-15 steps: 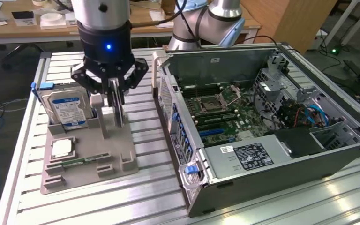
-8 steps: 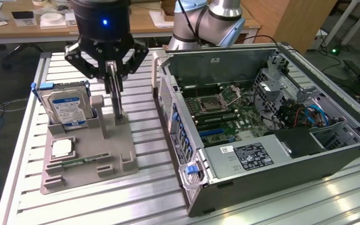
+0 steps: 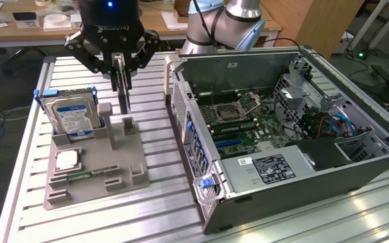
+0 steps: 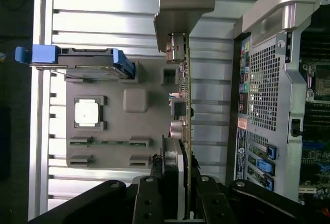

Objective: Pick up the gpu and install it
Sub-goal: 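Pick up the gpu and move the gpu toward the slot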

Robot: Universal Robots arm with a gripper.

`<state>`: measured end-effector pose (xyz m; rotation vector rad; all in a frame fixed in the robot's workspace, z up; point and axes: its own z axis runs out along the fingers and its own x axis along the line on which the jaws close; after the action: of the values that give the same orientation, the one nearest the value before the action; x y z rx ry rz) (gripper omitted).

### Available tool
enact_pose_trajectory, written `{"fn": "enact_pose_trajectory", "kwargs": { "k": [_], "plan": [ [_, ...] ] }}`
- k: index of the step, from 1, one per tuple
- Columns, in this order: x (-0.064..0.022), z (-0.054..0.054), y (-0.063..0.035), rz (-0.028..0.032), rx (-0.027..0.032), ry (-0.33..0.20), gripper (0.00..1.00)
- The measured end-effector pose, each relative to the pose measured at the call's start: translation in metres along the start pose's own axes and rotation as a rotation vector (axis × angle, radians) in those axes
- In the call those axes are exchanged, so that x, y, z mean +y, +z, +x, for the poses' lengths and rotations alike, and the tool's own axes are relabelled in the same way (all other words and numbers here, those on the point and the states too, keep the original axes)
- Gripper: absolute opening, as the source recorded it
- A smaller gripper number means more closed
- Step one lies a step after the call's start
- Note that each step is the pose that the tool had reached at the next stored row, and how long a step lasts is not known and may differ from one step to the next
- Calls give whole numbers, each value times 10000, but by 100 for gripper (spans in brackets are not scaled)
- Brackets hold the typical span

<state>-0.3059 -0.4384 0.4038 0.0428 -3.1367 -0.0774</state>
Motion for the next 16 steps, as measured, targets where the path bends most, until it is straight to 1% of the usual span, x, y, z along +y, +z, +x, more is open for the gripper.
{"fn": "enact_pose_trajectory", "kwargs": {
  "k": [3,5,16],
  "plan": [
    [0,-12,-3,3,3,1,29],
    [-1,-56,-2,1,2,1,29],
    [-12,-444,-3,2,2,0,29]
  ]
}}
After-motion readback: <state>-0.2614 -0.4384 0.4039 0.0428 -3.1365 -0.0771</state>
